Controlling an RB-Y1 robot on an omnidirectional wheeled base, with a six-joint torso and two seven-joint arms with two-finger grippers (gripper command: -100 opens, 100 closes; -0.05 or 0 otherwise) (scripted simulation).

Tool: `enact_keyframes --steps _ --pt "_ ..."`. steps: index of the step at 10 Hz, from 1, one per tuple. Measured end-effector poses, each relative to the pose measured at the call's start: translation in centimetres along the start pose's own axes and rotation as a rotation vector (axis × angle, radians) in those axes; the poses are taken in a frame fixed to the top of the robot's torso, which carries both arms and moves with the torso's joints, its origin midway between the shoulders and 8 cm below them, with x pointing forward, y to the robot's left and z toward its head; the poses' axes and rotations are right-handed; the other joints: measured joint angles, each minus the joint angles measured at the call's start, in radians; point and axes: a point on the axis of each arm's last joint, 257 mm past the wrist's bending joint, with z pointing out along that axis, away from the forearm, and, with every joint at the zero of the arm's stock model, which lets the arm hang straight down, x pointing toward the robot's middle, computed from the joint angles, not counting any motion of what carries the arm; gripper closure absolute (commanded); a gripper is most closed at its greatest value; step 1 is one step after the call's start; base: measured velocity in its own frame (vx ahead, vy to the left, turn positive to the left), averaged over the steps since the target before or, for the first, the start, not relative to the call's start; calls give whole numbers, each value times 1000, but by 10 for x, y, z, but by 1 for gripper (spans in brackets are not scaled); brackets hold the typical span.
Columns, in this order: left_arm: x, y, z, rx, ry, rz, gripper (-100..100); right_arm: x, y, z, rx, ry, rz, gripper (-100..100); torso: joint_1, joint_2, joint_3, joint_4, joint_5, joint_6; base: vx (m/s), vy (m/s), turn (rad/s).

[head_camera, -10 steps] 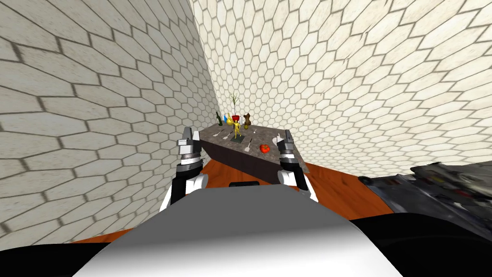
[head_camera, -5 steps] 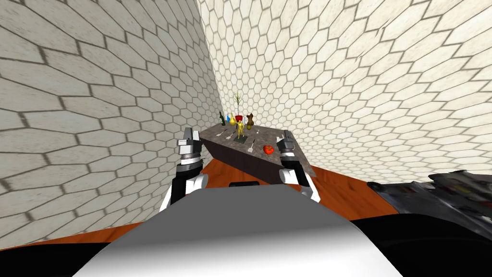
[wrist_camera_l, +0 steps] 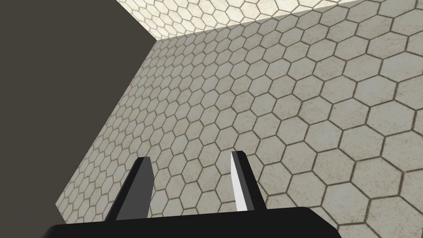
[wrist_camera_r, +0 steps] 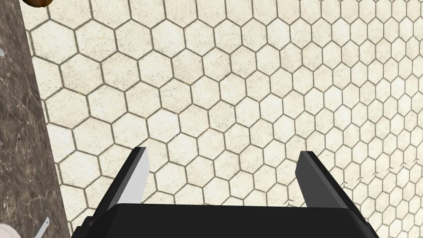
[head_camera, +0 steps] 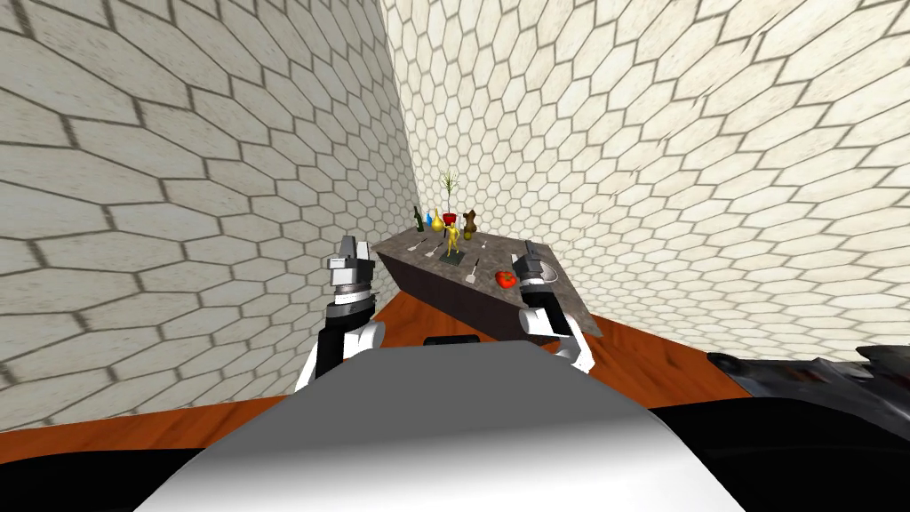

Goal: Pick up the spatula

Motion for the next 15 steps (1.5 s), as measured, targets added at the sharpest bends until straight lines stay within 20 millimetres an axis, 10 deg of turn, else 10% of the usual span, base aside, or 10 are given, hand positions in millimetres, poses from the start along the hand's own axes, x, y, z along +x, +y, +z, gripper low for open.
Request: enact_keyframes --steps 15 --pt "0 0 0 0 0 0 0 -71 -61 17 270 -202 174 -100 -2 0 0 0 0 1 26 52 82"
